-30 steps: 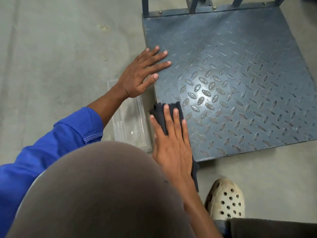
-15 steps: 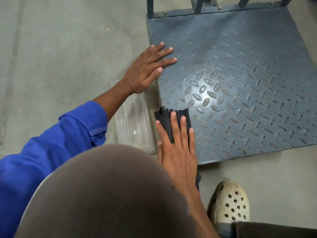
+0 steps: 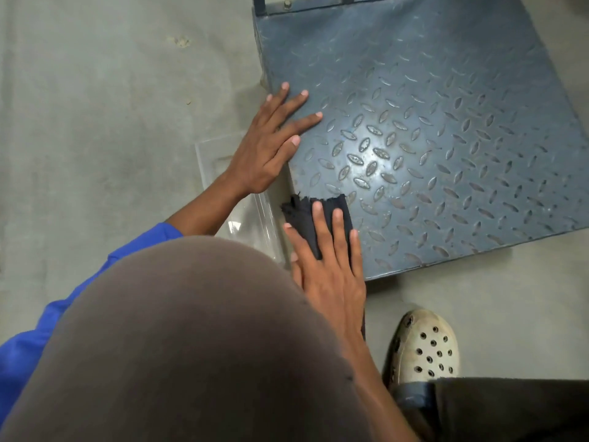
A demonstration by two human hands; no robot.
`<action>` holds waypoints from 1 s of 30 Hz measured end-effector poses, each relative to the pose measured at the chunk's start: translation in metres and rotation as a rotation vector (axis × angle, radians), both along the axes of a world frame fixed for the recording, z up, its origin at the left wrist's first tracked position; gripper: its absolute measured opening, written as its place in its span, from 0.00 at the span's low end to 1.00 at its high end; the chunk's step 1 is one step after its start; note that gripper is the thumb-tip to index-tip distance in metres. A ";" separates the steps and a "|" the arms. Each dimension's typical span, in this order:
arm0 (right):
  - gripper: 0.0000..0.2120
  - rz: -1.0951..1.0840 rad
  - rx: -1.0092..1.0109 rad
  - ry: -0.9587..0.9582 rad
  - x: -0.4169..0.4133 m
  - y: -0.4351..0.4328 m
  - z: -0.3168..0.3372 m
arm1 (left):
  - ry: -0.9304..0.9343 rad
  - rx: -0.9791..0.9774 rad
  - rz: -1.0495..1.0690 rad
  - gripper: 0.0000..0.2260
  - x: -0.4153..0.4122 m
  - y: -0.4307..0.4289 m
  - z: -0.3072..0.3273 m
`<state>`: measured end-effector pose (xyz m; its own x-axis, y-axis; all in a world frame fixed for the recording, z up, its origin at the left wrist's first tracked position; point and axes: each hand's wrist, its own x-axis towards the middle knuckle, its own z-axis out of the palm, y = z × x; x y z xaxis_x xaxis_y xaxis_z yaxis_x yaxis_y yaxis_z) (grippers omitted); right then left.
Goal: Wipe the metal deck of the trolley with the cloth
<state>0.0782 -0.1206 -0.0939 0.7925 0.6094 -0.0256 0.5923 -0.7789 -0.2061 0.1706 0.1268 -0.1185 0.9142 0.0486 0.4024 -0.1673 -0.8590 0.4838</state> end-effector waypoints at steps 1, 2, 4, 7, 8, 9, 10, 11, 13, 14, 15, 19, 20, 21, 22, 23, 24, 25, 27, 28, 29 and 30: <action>0.24 -0.008 0.011 0.002 -0.001 -0.003 -0.001 | -0.007 -0.021 0.000 0.21 -0.005 -0.008 -0.002; 0.24 -0.009 0.020 -0.005 0.003 0.000 0.000 | -0.011 -0.038 0.002 0.21 -0.010 -0.017 -0.004; 0.25 0.013 0.007 -0.027 0.017 0.015 0.003 | -0.008 -0.062 0.008 0.21 -0.018 -0.028 -0.007; 0.25 0.055 -0.006 -0.047 0.031 0.031 0.001 | -0.003 -0.061 0.014 0.21 -0.023 -0.030 -0.005; 0.25 0.041 0.001 -0.053 0.028 0.027 -0.001 | -0.001 -0.056 0.010 0.21 -0.023 -0.029 -0.003; 0.25 0.022 0.008 -0.054 0.020 0.020 -0.004 | 0.002 -0.052 0.010 0.21 -0.023 -0.029 -0.002; 0.26 0.007 0.017 -0.050 0.010 0.010 -0.007 | 0.005 -0.050 0.013 0.21 -0.023 -0.028 -0.001; 0.27 -0.002 0.023 -0.046 0.000 0.001 -0.009 | 0.007 -0.050 0.018 0.21 -0.023 -0.028 -0.001; 0.27 -0.001 0.032 -0.059 -0.006 -0.006 -0.012 | 0.009 -0.065 0.029 0.21 -0.024 -0.031 -0.002; 0.27 0.001 0.041 -0.069 -0.002 -0.004 -0.011 | 0.010 -0.073 0.037 0.21 -0.025 -0.032 -0.003; 0.26 0.000 0.046 -0.071 0.003 0.002 -0.011 | 0.013 -0.079 0.044 0.21 -0.025 -0.033 -0.004; 0.24 0.009 0.110 -0.076 0.005 0.003 -0.009 | 0.029 -0.119 0.096 0.21 -0.029 -0.045 -0.005; 0.26 -0.004 0.148 -0.085 0.006 -0.005 -0.010 | 0.034 -0.131 0.111 0.21 -0.034 -0.053 -0.005; 0.27 -0.034 0.193 -0.090 0.010 -0.016 -0.011 | 0.044 -0.141 0.118 0.21 -0.040 -0.063 -0.004; 0.28 -0.078 0.239 -0.094 0.019 -0.028 -0.012 | 0.056 -0.146 0.113 0.21 -0.049 -0.074 -0.004; 0.28 -0.130 0.282 -0.103 0.030 -0.040 -0.014 | 0.069 -0.145 0.096 0.22 -0.058 -0.087 -0.004; 0.28 -0.183 0.318 -0.109 0.043 -0.051 -0.015 | 0.080 -0.145 0.081 0.22 -0.067 -0.101 -0.003; 0.27 -0.232 0.344 -0.112 0.054 -0.061 -0.017 | 0.092 -0.149 0.078 0.22 -0.074 -0.114 -0.002; 0.27 -0.293 0.370 -0.117 0.071 -0.075 -0.019 | 0.117 -0.173 0.103 0.22 -0.086 -0.134 -0.001; 0.27 -0.315 0.384 -0.126 0.076 -0.078 -0.019 | 0.128 -0.180 0.118 0.23 -0.090 -0.140 0.000; 0.26 -0.339 0.403 -0.140 0.082 -0.080 -0.018 | 0.135 -0.175 0.128 0.23 -0.092 -0.143 0.000; 0.26 -0.358 0.421 -0.159 0.085 -0.081 -0.017 | 0.141 -0.161 0.131 0.23 -0.094 -0.144 0.000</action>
<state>0.1635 -0.2017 -0.1109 0.9257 0.2343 0.2969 0.3555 -0.8068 -0.4719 0.0768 -0.0176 -0.1180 0.9423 0.2237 0.2492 0.0191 -0.7788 0.6270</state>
